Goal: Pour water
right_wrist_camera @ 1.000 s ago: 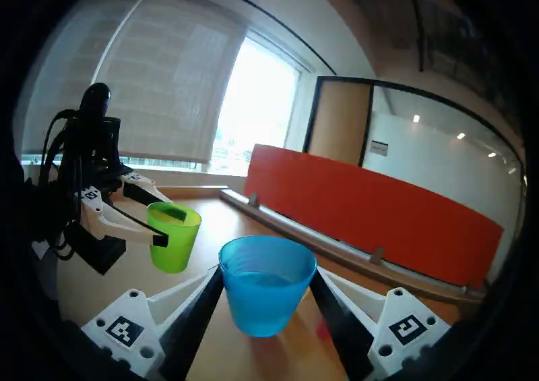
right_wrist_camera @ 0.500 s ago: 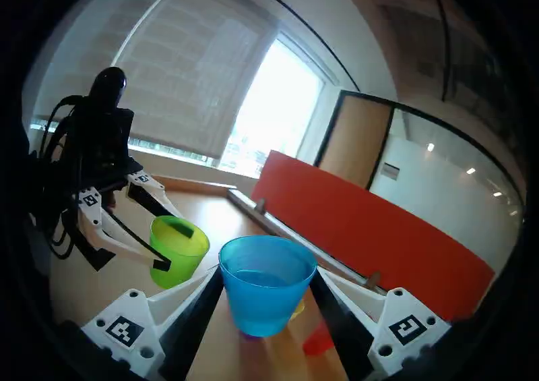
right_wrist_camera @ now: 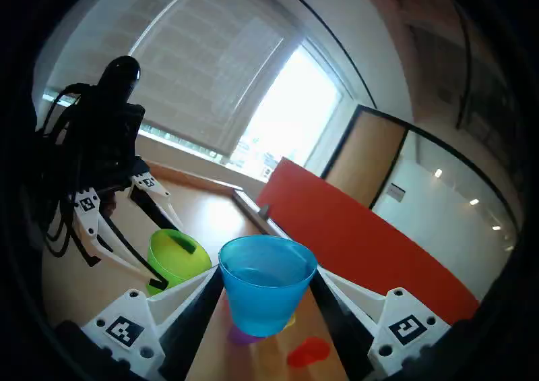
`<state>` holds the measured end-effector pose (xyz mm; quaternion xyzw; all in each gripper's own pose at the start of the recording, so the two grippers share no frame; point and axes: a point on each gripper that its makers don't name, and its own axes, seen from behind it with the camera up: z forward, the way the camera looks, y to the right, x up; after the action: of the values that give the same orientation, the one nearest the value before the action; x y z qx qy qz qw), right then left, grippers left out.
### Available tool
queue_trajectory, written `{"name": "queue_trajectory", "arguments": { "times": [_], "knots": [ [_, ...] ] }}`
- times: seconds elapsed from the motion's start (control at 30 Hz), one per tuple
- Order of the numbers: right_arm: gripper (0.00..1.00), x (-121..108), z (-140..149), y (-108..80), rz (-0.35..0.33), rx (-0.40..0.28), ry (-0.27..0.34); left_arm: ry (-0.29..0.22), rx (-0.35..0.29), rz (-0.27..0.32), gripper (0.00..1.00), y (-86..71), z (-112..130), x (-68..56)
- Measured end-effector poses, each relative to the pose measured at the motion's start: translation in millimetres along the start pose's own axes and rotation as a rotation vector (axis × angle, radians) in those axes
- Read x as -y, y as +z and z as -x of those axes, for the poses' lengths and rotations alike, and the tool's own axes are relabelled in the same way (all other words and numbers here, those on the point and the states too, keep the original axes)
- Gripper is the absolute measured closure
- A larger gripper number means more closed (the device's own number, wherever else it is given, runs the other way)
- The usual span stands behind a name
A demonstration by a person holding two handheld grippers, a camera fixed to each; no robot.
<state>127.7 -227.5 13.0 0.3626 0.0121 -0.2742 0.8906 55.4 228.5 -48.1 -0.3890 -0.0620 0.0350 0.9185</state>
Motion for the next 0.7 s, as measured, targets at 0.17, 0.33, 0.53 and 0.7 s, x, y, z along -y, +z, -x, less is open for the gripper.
{"name": "queue_trajectory", "arguments": {
  "times": [0.17, 0.33, 0.53, 0.7],
  "knots": [
    [0.09, 1, -6, 4.8, -0.010, -0.004, -0.050, -0.007, -0.009, 0.005, 0.12, 2.0, -2, -3.9],
    [0.09, -1, -12, 9.1, -0.016, -0.002, -0.110, -0.003, -0.013, 0.013, 0.12, 4.0, -4, -8.3],
    [0.09, -4, -15, 13.2, -0.024, 0.006, -0.184, 0.006, -0.016, 0.020, 0.12, 6.2, -7, -11.8],
    [0.09, -5, -16, 13.8, -0.042, 0.008, -0.215, 0.006, -0.015, 0.023, 0.12, 8.4, -7, -12.7]
  ]
}}
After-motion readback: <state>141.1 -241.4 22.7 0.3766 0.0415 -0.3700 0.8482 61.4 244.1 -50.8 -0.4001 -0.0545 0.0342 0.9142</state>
